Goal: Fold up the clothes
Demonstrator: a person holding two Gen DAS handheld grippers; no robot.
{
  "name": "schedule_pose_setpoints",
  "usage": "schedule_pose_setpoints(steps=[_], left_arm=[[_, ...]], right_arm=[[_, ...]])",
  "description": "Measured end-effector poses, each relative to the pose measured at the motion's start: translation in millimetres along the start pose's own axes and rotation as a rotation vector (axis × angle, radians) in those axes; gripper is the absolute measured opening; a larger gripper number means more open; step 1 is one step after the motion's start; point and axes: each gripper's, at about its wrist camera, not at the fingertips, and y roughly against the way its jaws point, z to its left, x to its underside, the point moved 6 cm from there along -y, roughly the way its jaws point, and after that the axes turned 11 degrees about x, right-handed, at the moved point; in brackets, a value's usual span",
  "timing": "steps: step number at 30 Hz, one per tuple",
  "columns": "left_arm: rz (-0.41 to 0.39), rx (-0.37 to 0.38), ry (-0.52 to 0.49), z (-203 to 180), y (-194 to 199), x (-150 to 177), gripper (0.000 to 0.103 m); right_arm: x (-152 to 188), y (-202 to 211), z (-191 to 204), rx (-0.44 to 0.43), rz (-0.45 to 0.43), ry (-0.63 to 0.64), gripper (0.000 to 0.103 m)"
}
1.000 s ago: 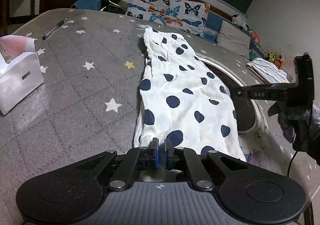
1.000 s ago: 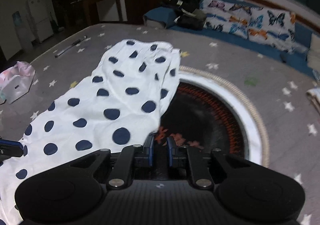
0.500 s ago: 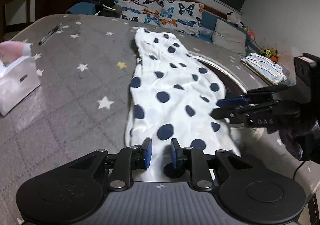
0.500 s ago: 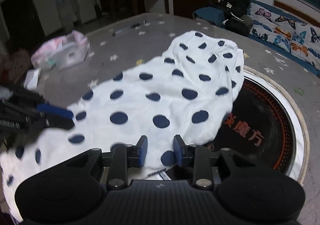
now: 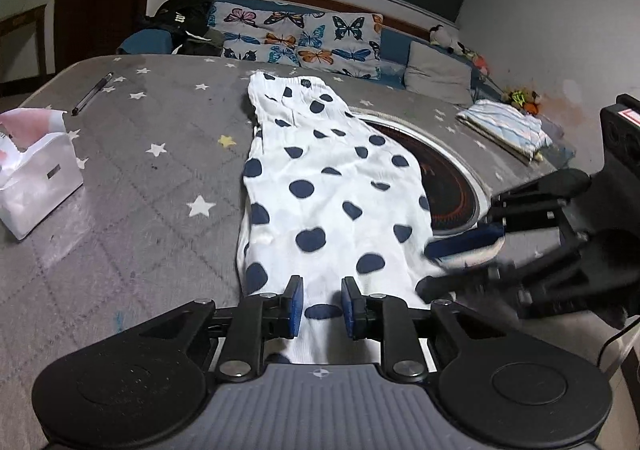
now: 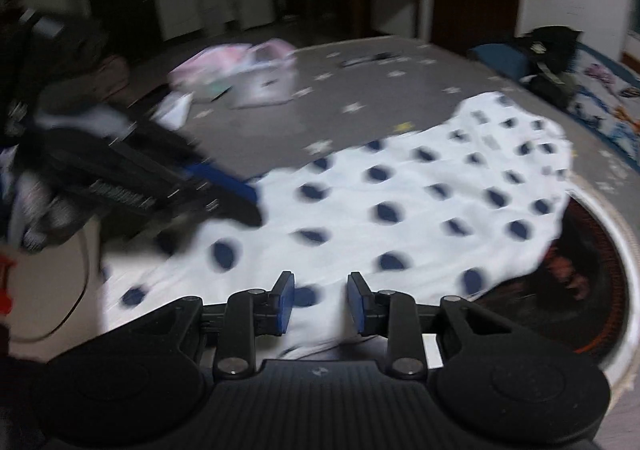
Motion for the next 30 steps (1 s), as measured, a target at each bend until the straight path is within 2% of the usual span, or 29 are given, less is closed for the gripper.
schedule_pose_setpoints(steps=[6, 10, 13, 17, 19, 26, 27, 30], left_arm=[[-0.015, -0.045, -0.02, 4, 9, 2, 0.024], [-0.048, -0.026, -0.035, -5, 20, -1, 0.027], [-0.039, -0.008, -0.063, -14, 22, 4, 0.027], [-0.011, -0.026, -0.07, -13, 19, 15, 0.028], [-0.001, -0.041, -0.072, -10, 19, 21, 0.034], [-0.067, -0.06, -0.047, -6, 44, 18, 0.037], [-0.067, -0.055, -0.051, -9, 46, 19, 0.039], [-0.043, -0.044, -0.072, -18, 47, 32, 0.039]], right_arm=[[-1, 6, 19, -0.031, -0.014, 0.037, 0.029], [-3, 9, 31, -0.047, -0.022, 0.056, 0.032], [-4, 11, 39, -0.059, -0.029, 0.07, 0.032], [-2, 13, 52, -0.07, -0.03, 0.1, 0.032], [0, 16, 54, -0.059, -0.032, 0.119, 0.032], [-4, 38, 62, -0.079, -0.074, 0.133, 0.035], [-1, 36, 67, -0.088, -0.07, 0.147, 0.038], [8, 32, 82, -0.116, -0.056, 0.189, 0.039]])
